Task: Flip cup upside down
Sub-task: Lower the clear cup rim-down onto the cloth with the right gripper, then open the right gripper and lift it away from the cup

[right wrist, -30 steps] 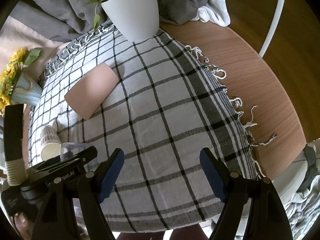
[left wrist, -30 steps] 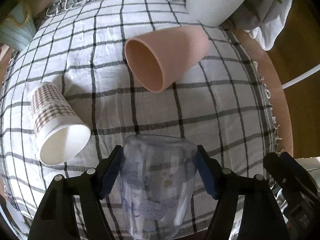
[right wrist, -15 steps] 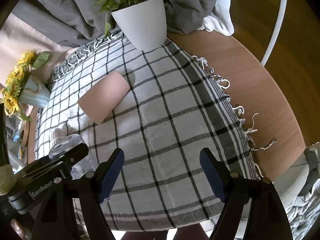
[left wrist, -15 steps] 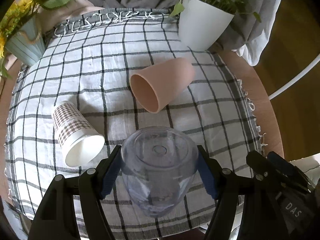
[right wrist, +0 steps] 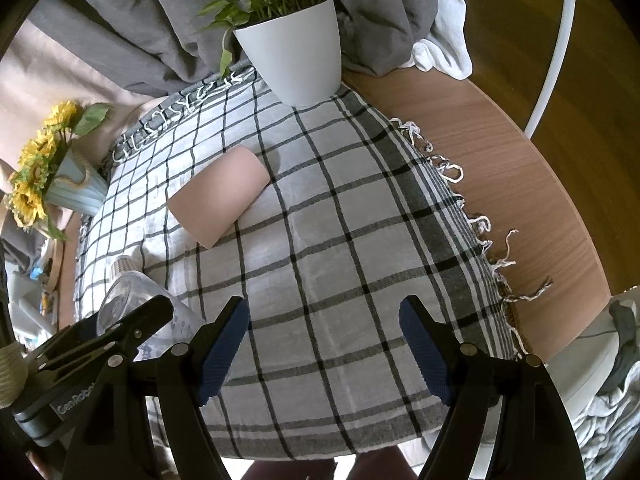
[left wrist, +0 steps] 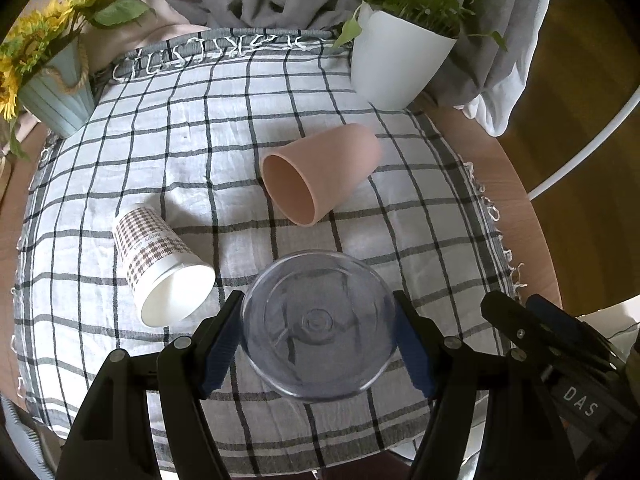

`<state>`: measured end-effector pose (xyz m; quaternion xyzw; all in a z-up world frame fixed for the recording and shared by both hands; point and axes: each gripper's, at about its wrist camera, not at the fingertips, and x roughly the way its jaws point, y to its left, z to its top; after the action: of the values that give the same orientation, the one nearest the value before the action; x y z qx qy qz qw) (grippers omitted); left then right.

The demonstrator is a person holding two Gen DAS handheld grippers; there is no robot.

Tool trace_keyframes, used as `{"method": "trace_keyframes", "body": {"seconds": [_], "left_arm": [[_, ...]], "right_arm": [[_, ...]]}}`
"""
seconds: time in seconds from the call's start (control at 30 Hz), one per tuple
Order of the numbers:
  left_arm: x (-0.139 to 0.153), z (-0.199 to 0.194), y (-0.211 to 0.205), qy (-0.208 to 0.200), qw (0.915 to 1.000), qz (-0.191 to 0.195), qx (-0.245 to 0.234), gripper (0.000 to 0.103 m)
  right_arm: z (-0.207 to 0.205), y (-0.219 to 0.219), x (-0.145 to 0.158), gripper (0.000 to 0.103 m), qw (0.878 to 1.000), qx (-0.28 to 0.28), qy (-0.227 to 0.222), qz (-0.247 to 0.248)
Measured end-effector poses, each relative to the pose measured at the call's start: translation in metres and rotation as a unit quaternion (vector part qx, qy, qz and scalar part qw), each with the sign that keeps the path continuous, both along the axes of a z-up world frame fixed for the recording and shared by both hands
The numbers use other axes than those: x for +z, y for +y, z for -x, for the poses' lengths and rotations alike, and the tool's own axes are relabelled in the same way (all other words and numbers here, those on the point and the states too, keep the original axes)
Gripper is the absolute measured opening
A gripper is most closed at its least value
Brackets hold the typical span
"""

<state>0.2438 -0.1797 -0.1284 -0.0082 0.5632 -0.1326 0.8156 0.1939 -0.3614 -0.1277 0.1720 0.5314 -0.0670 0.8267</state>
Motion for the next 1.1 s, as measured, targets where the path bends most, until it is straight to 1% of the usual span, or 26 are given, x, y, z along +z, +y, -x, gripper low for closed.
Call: {"method": "trace_keyframes", "body": {"seconds": [0.57, 0.8, 0.93, 0.97, 1.03, 1.07, 1.1], "left_arm": [[-0.001, -0.010, -0.010, -0.005, 0.9999, 0.006, -0.010, 0.071], [-0.002, -0.009, -0.014, -0.011, 0.9998, -0.001, -0.016, 0.071], [-0.002, -0.008, -0.016, -0.012, 0.9996, -0.008, -0.022, 0.071], [-0.002, -0.007, -0.017, -0.013, 0.9996, -0.009, -0.023, 0.072], [-0.002, -0.007, -0.018, -0.018, 0.9994, -0.014, -0.024, 0.077], [-0.001, -0.006, -0.018, -0.022, 0.9993, -0.017, -0.023, 0.079], [-0.001, -0.005, -0.018, -0.026, 0.9992, -0.023, -0.021, 0.083]], "right_arm": [[0.003, -0.006, 0.000, 0.078, 1.000, -0.015, 0.001, 0.003], [0.002, -0.008, -0.001, 0.078, 1.000, -0.018, 0.002, 0.013], [0.003, -0.007, -0.003, 0.078, 1.000, -0.018, 0.006, 0.008], [0.003, -0.008, -0.003, 0.078, 1.000, -0.017, 0.005, 0.009], [0.002, -0.007, -0.003, 0.078, 1.000, -0.014, 0.006, 0.009], [0.003, -0.006, -0.003, 0.078, 1.000, -0.013, 0.005, 0.011], [0.003, -0.005, -0.003, 0.078, 1.000, -0.011, 0.004, 0.014]]}}
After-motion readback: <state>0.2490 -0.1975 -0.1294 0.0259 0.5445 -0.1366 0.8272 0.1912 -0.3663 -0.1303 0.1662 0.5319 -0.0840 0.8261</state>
